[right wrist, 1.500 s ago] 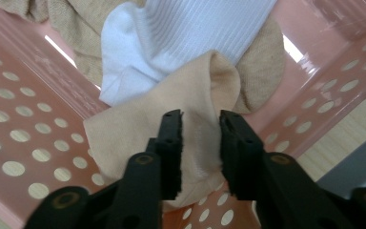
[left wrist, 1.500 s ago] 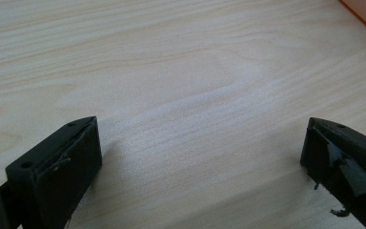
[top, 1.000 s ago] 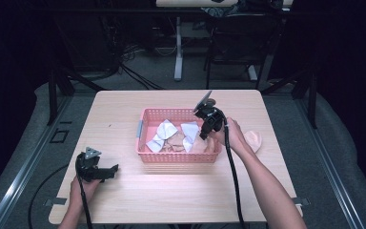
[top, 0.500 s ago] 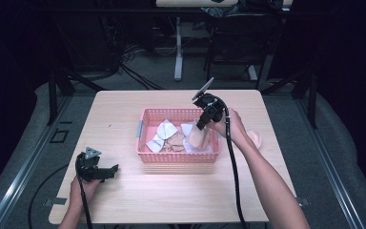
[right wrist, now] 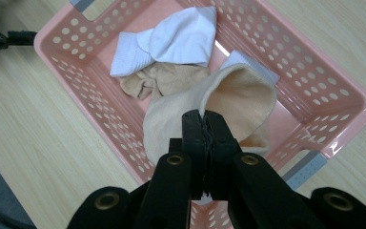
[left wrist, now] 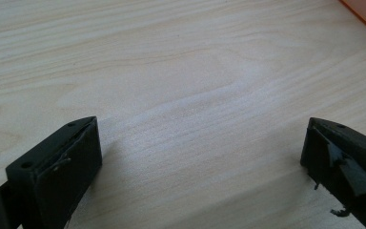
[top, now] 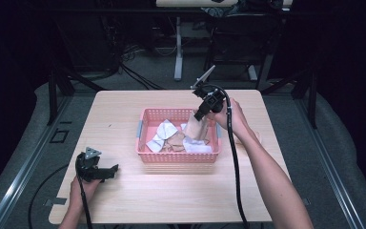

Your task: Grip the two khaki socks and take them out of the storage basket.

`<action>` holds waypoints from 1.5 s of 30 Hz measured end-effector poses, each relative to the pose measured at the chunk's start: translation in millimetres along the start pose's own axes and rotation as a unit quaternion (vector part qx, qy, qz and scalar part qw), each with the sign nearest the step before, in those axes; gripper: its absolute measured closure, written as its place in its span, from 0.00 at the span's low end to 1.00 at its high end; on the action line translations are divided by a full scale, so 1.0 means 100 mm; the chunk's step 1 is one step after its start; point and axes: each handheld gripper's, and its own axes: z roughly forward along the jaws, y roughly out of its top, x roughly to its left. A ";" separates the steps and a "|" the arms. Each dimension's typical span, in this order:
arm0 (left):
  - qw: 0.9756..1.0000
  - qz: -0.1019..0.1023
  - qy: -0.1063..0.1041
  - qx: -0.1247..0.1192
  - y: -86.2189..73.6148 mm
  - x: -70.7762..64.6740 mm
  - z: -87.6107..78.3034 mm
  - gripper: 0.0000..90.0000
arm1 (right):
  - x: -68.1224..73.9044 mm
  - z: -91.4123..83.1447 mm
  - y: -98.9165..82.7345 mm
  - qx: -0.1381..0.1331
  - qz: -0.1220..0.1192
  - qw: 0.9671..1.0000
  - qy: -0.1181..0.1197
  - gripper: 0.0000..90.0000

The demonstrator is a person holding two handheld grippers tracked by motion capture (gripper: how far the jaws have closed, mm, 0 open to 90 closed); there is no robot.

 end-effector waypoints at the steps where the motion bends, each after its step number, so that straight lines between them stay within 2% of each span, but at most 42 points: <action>1: 1.000 -0.001 0.000 0.000 0.00 0.00 0.00 0.00 | 0.00 -0.02 0.00 -0.001 -0.002 1.000 0.001 0.99; 5: 1.000 -0.001 0.001 0.000 0.00 0.00 0.00 0.00 | -0.02 -0.08 0.01 0.003 -0.009 1.000 0.002 0.99; 11: 1.000 -0.001 0.000 0.000 0.00 0.00 0.00 0.00 | -0.01 -0.15 -0.01 -0.008 0.000 1.000 0.003 0.99; 15: 1.000 0.000 0.002 -0.001 0.00 0.00 0.00 0.00 | -0.01 -0.22 0.00 -0.007 -0.008 1.000 0.005 0.99; 21: 1.000 0.000 0.002 -0.001 0.00 0.00 0.00 0.00 | -0.05 -0.38 -0.04 -0.018 -0.001 1.000 0.000 0.99; 26: 1.000 -0.001 0.001 -0.001 0.00 0.00 0.00 0.00 | -0.12 -0.60 -0.14 -0.026 0.011 0.999 -0.015 0.99; 31: 1.000 -0.001 0.001 -0.001 0.00 0.00 0.00 0.00 | -0.24 -0.86 -0.29 -0.038 0.028 0.998 -0.030 0.99; 35: 1.000 0.000 0.002 -0.001 0.00 0.00 0.00 0.00 | -0.39 -1.00 -0.44 -0.036 0.044 0.997 -0.043 0.99; 41: 1.000 0.000 0.002 -0.001 0.00 0.00 0.00 0.00 | -0.64 -1.05 -0.69 -0.033 0.077 0.995 -0.060 0.98; 45: 1.000 0.000 0.002 -0.001 0.00 0.00 0.00 0.00 | -0.80 -0.97 -0.87 -0.019 0.097 0.993 -0.070 0.98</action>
